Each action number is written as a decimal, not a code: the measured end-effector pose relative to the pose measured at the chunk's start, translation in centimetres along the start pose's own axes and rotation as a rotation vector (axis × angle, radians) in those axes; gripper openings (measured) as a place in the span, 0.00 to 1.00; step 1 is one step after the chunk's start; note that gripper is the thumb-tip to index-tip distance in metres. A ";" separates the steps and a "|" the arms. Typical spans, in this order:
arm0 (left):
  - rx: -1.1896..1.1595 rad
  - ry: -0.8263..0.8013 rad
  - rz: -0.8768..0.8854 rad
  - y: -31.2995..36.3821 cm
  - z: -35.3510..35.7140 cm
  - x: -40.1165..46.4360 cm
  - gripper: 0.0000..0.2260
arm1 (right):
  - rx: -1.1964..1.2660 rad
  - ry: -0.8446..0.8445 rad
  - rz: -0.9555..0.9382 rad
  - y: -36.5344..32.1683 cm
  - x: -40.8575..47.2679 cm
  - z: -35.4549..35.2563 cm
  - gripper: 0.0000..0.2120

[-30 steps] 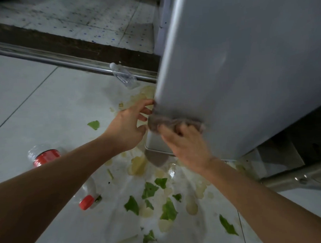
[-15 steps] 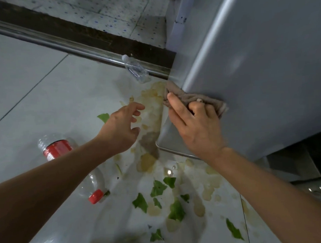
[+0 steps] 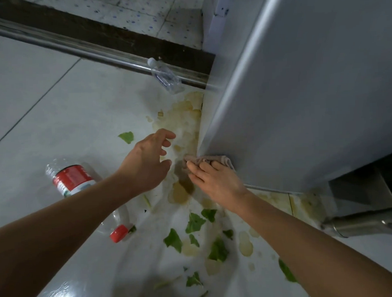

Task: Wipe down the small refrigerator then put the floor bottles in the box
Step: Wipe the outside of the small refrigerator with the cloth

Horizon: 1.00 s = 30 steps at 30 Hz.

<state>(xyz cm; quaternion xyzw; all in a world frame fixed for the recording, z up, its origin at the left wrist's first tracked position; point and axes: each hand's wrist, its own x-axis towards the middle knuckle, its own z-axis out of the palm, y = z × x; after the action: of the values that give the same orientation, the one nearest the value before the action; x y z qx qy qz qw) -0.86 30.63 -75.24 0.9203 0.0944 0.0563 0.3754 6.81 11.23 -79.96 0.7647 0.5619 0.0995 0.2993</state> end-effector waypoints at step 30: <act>-0.079 0.298 -0.105 6.7 6.8 2.4 0.12 | 0.101 0.524 0.195 6.3 -13.4 6.6 0.09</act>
<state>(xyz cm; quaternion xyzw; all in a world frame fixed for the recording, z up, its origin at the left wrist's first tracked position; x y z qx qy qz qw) 3.52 21.80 -75.29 0.8800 0.1946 0.1761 0.3958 10.37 -4.54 -79.22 0.7772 0.5482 0.2942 0.0944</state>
